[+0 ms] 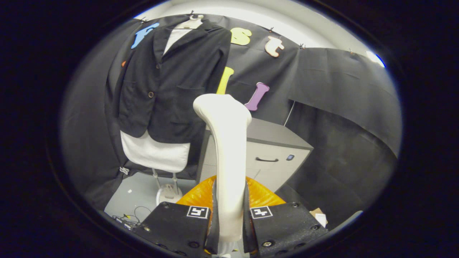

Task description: Iron the clothes twice with a garment steamer, once on the left side and once on the right side.

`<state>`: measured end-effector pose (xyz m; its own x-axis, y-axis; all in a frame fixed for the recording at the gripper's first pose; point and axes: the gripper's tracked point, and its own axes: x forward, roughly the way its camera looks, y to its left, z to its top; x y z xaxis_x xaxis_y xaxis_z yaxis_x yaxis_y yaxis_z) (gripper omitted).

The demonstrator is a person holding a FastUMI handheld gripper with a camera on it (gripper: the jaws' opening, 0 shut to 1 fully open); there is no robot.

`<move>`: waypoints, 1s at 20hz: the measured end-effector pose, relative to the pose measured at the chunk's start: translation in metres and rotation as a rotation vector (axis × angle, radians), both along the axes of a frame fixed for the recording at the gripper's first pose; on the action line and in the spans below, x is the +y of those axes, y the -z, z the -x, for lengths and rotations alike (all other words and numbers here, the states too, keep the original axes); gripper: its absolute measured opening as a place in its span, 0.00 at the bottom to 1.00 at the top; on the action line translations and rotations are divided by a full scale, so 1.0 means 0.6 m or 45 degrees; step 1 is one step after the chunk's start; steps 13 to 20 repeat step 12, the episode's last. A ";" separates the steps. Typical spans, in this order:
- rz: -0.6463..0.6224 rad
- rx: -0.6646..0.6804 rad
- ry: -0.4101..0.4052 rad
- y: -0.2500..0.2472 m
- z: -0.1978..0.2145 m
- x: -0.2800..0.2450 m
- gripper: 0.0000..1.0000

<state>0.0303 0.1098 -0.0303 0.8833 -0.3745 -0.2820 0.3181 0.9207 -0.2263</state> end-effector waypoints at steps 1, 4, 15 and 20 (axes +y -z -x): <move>-0.001 0.008 0.004 -0.003 0.020 -0.022 0.29; -0.019 0.019 0.034 -0.009 0.071 -0.094 0.29; -0.132 0.098 0.125 0.027 0.158 -0.246 0.29; -0.132 0.098 0.125 0.027 0.158 -0.246 0.29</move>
